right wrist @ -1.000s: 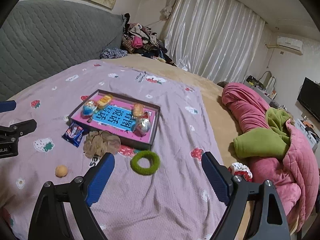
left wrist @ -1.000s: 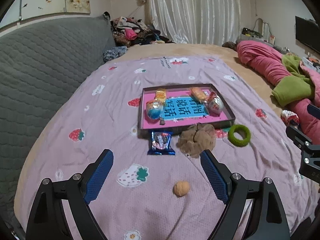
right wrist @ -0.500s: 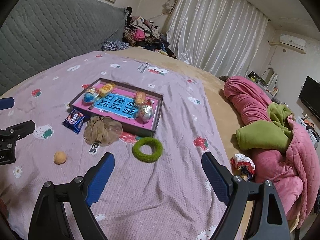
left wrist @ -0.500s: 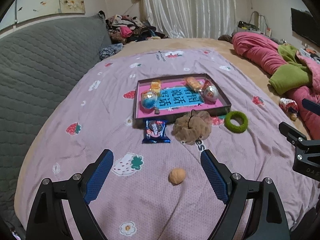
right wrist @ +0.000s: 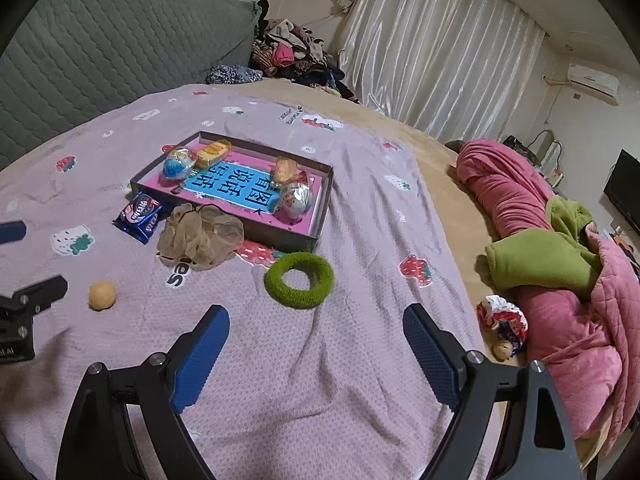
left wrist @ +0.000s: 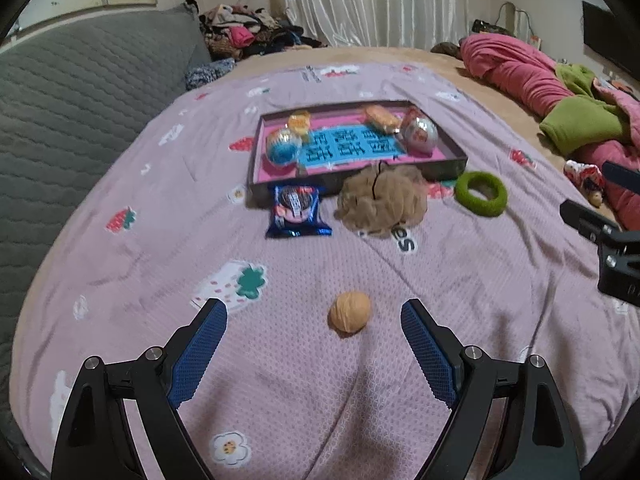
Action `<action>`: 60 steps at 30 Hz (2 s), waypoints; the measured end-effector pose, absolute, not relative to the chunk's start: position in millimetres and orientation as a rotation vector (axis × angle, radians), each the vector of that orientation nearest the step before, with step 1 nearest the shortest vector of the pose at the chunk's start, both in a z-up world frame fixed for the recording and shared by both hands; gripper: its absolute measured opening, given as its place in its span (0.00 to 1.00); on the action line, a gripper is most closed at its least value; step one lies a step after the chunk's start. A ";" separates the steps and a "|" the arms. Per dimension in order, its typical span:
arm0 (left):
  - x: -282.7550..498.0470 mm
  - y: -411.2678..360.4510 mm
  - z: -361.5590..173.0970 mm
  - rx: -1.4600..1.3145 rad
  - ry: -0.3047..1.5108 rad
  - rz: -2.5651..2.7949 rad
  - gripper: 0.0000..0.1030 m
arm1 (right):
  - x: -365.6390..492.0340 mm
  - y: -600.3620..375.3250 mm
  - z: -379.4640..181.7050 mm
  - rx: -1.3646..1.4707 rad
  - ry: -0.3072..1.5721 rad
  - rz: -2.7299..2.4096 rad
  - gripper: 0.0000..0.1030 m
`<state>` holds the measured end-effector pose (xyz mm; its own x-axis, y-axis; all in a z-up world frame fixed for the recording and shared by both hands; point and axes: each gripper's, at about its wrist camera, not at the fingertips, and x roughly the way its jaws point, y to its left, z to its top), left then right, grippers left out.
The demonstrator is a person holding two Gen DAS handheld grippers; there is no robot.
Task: Organize objects
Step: 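Withdraw both open tools from the tray toward the walnut and green ring, then close the left tool on the walnut while the right tool grasps the green ring, then lift the walnut and green ring and carry both over the tray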
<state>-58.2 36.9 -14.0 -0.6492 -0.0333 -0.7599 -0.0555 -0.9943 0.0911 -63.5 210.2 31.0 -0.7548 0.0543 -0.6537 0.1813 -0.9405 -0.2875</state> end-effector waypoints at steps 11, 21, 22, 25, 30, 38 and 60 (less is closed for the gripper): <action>-71.6 42.8 -54.5 -1.346 0.129 2.737 0.87 | -96.3 207.7 -1.6 1.132 0.491 -2.778 0.86; -87.4 39.0 -75.9 -1.373 0.104 2.704 0.87 | -149.0 203.0 -36.8 1.219 0.516 -2.705 0.86; -89.2 38.6 -77.3 -1.378 0.100 2.700 0.87 | -153.5 204.1 -39.7 1.232 0.511 -2.696 0.86; -94.4 36.3 -82.2 -1.389 0.068 2.689 0.87 | -166.8 206.6 -49.3 1.276 0.486 -2.673 0.86; -99.2 35.0 -87.6 -1.387 0.053 2.685 0.87 | -181.3 210.0 -59.3 1.323 0.423 -2.662 0.81; -101.7 32.2 -89.4 -1.375 0.011 2.669 0.68 | -196.8 207.7 -73.6 1.349 0.348 -2.627 0.62; -97.8 25.7 -82.3 -1.326 -0.073 2.656 0.32 | -156.4 218.2 -43.1 1.167 0.061 -2.544 0.23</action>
